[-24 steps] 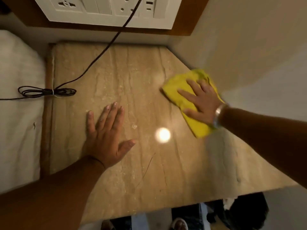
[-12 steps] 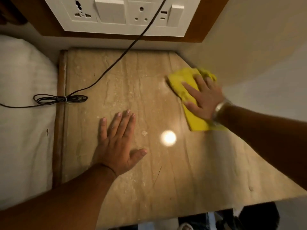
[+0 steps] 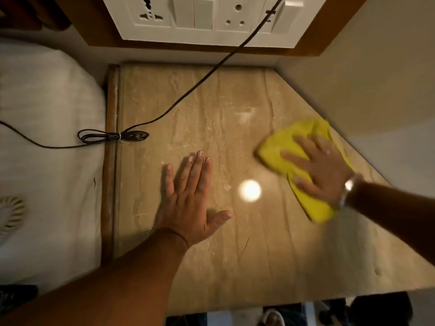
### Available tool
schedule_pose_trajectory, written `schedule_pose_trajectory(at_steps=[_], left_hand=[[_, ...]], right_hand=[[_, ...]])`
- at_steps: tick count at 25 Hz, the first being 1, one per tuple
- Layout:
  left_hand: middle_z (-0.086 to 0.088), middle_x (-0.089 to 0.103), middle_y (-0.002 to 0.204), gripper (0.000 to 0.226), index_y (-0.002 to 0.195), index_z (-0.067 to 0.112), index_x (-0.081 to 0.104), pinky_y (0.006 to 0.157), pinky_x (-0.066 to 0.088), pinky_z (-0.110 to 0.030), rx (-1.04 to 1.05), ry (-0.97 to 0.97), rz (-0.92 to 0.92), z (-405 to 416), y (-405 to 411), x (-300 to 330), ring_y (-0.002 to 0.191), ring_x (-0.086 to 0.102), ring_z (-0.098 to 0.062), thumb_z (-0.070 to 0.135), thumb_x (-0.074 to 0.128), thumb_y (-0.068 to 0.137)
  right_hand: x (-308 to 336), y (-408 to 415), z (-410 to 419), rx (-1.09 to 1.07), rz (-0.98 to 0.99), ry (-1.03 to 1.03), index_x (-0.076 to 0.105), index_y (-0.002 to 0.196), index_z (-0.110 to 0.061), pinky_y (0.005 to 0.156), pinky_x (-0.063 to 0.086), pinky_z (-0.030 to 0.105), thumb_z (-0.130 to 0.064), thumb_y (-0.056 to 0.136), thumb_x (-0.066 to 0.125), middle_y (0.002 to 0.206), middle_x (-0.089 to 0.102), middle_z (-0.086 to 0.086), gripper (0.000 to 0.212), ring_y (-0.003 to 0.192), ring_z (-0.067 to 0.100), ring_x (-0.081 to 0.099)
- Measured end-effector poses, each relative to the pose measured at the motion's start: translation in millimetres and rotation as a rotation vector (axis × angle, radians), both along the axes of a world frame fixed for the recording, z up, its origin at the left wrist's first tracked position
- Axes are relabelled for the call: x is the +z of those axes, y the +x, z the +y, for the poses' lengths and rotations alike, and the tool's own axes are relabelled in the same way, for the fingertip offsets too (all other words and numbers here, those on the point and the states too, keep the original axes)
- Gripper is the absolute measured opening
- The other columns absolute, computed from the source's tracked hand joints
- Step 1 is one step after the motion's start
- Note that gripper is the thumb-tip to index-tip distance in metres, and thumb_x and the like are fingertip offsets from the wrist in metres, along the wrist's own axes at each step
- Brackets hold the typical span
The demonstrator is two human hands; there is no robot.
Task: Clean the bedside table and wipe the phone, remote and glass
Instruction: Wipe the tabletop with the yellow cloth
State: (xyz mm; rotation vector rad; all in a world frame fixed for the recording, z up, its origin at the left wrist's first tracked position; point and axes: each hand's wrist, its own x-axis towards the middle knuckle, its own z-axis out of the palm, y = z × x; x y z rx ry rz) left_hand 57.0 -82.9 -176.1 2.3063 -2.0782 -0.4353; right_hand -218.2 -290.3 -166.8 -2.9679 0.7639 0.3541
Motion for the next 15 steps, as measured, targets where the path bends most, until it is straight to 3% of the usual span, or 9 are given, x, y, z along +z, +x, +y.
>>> schedule_pose_trajectory(at_steps=[3, 4, 6, 8, 9, 12, 13, 15], left_hand=[[-0.018, 0.009, 0.166, 0.100, 0.157, 0.006, 0.000, 0.119, 0.013, -0.066, 0.014, -0.006, 0.009, -1.0, -0.4, 0.2, 0.154, 0.013, -0.033, 0.079, 0.001, 0.088], [-0.019, 0.011, 0.166, 0.101, 0.157, 0.005, 0.003, 0.119, 0.013, -0.066, 0.018, 0.001, 0.028, -1.6, -0.5, 1.0, 0.154, 0.015, -0.034, 0.078, 0.000, 0.088], [-0.019, 0.015, 0.165, 0.101, 0.157, 0.005, 0.007, 0.117, 0.016, -0.067, 0.035, 0.004, 0.046, -0.2, 1.0, 0.8, 0.153, 0.018, -0.034, 0.078, -0.001, 0.088], [-0.019, 0.015, 0.166, 0.100, 0.157, 0.006, 0.007, 0.117, 0.016, -0.068, 0.033, -0.006, 0.043, 0.7, -0.3, -0.4, 0.153, 0.018, -0.034, 0.078, -0.002, 0.088], [-0.019, 0.015, 0.166, 0.100, 0.157, 0.006, 0.006, 0.117, 0.016, -0.068, 0.030, -0.009, 0.037, 0.8, -1.5, -0.6, 0.153, 0.018, -0.033, 0.078, -0.002, 0.088], [-0.018, 0.014, 0.166, 0.098, 0.158, 0.007, 0.007, 0.118, 0.013, -0.067, 0.036, -0.022, 0.037, -1.2, -0.8, -1.5, 0.154, 0.017, -0.033, 0.076, -0.002, 0.089], [-0.018, 0.015, 0.166, 0.097, 0.158, 0.007, 0.008, 0.118, 0.014, -0.067, 0.039, -0.026, 0.036, -1.2, -0.8, -1.7, 0.154, 0.017, -0.033, 0.075, -0.001, 0.090], [-0.019, 0.017, 0.166, 0.094, 0.158, 0.006, 0.012, 0.118, 0.013, -0.068, 0.041, -0.039, 0.032, 1.0, -0.8, -4.0, 0.153, 0.017, -0.033, 0.072, -0.001, 0.092]], right_hand=[[-7.9, 80.8, -4.3, -0.428, -0.119, -0.036, 0.021, 0.150, -0.037, 0.106, 0.028, 0.062, -0.060, 0.091, 0.021, 0.154, 0.028, 0.023, 0.063, 0.132, 0.053, 0.033], [-9.7, 75.0, 35.3, -0.336, -0.119, 0.005, 0.025, 0.149, -0.035, 0.104, 0.028, 0.063, -0.057, 0.090, 0.028, 0.155, 0.028, 0.021, 0.063, 0.133, 0.051, 0.033], [-4.5, 28.1, 135.6, 0.194, -0.087, 0.187, 0.030, 0.146, -0.040, 0.104, 0.030, 0.059, -0.051, 0.086, 0.045, 0.156, 0.030, 0.011, 0.063, 0.134, 0.043, 0.036], [7.4, -7.6, 146.5, 0.588, -0.027, 0.277, 0.038, 0.141, -0.045, 0.103, 0.033, 0.051, -0.045, 0.086, 0.053, 0.155, 0.035, -0.002, 0.057, 0.134, 0.031, 0.040], [3.4, -8.1, 124.4, 0.651, -0.018, 0.252, 0.042, 0.139, -0.044, 0.102, 0.034, 0.048, -0.042, 0.087, 0.054, 0.153, 0.038, -0.005, 0.054, 0.133, 0.028, 0.041], [-1.4, 11.6, 103.8, 0.206, -0.078, 0.243, 0.047, 0.137, -0.040, 0.096, 0.034, 0.047, -0.037, 0.082, 0.055, 0.150, 0.042, 0.000, 0.056, 0.128, 0.033, 0.041], [-1.5, 14.5, 123.2, 0.186, -0.094, 0.288, 0.047, 0.137, -0.041, 0.096, 0.034, 0.047, -0.036, 0.080, 0.056, 0.151, 0.040, 0.000, 0.058, 0.128, 0.033, 0.040], [-3.2, 6.9, 163.8, 0.542, -0.132, 0.344, 0.047, 0.135, -0.043, 0.099, 0.035, 0.045, -0.036, 0.082, 0.057, 0.151, 0.040, -0.007, 0.054, 0.129, 0.027, 0.040]])
